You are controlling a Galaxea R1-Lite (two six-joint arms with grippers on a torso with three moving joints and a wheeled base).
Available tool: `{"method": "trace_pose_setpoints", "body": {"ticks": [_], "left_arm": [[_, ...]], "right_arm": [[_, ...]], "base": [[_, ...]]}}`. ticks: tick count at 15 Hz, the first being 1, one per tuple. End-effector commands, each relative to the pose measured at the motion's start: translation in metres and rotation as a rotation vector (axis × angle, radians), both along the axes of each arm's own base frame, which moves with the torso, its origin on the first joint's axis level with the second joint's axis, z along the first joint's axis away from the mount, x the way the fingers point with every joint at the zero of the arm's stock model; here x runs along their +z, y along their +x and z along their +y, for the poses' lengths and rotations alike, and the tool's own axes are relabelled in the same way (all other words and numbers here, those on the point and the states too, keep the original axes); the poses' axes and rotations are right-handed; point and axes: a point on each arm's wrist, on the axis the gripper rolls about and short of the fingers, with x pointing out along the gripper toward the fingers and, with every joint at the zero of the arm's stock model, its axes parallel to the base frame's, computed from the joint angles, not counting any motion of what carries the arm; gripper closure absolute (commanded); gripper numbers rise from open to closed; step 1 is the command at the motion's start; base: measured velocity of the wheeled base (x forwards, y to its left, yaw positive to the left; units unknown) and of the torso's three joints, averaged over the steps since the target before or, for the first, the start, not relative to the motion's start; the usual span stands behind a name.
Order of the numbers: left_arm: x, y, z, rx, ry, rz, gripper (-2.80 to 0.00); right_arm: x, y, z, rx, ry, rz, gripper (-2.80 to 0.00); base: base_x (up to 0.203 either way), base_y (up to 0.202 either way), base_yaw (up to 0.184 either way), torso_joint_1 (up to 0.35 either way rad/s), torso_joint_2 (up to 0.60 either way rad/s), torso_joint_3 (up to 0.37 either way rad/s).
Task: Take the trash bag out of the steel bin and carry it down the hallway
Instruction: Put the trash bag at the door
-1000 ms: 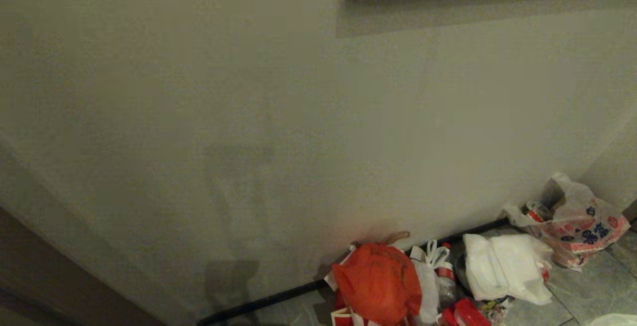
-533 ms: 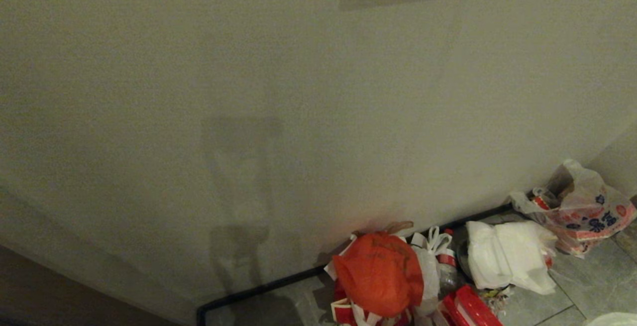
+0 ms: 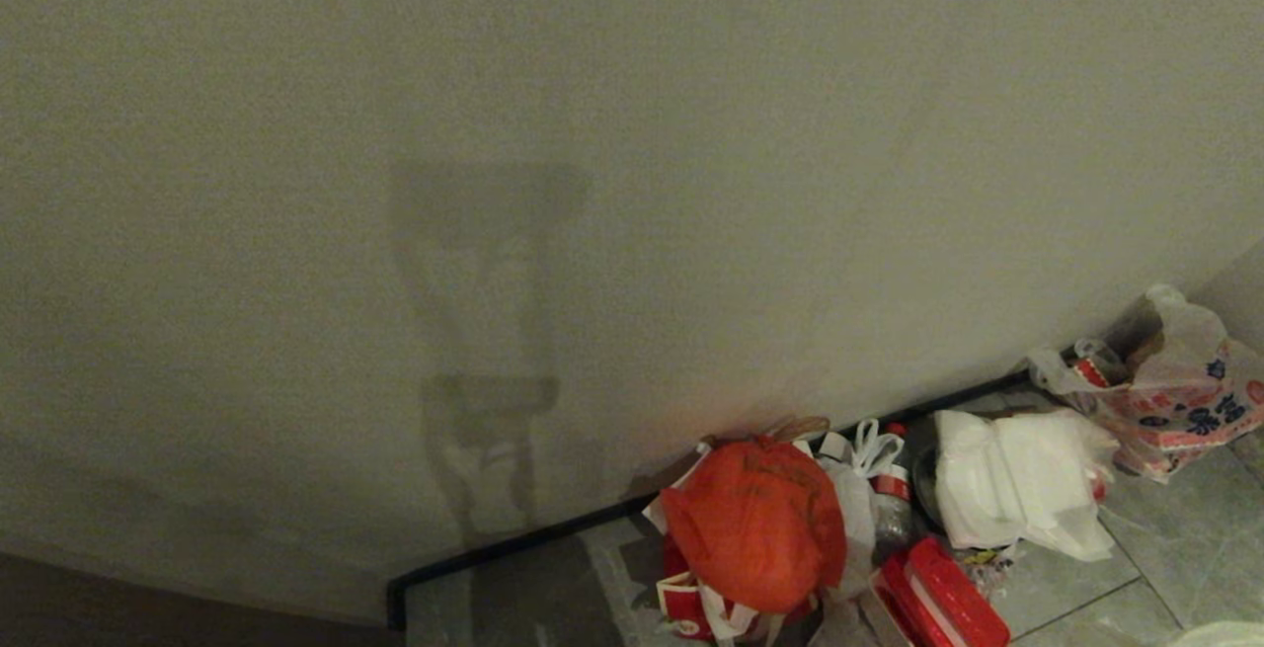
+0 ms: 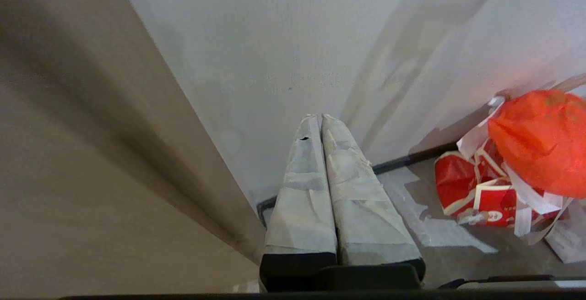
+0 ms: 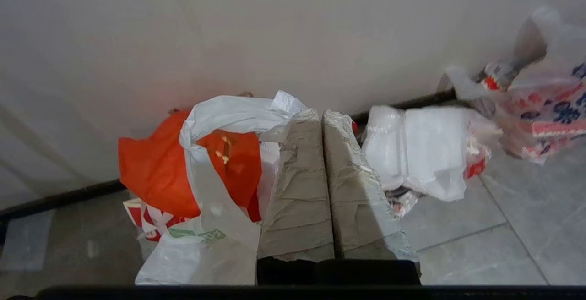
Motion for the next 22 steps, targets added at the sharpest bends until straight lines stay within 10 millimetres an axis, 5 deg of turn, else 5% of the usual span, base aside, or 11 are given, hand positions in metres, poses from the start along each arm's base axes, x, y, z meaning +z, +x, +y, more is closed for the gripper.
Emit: {"method": "trace_pose_setpoints", "body": {"ticks": [1,14,19,22], "left_arm": [[0.0,0.0,0.0,0.001,0.0,0.0,0.0],[0.0,0.0,0.0,0.001,0.002,0.0,0.0],[0.0,0.0,0.0,-0.001,0.002,0.0,0.0],[0.0,0.0,0.0,-0.001,0.002,0.0,0.0]], "right_arm": [[-0.007,0.002,0.0,-0.001,0.001,0.024,0.0],[-0.006,0.001,0.0,0.002,-0.017,0.034,0.0],[0.056,-0.019,0.002,0.075,-0.02,0.074,0.0],[0.08,-0.004,0.003,0.141,-0.009,0.251,0.0]], "base": [[0.0,0.0,0.0,0.007,0.01,-0.193],[0.0,0.0,0.0,0.001,0.0,-0.122],[0.0,0.0,0.0,0.0,0.0,0.0],[0.0,0.0,0.0,0.0,0.0,0.0]]}}
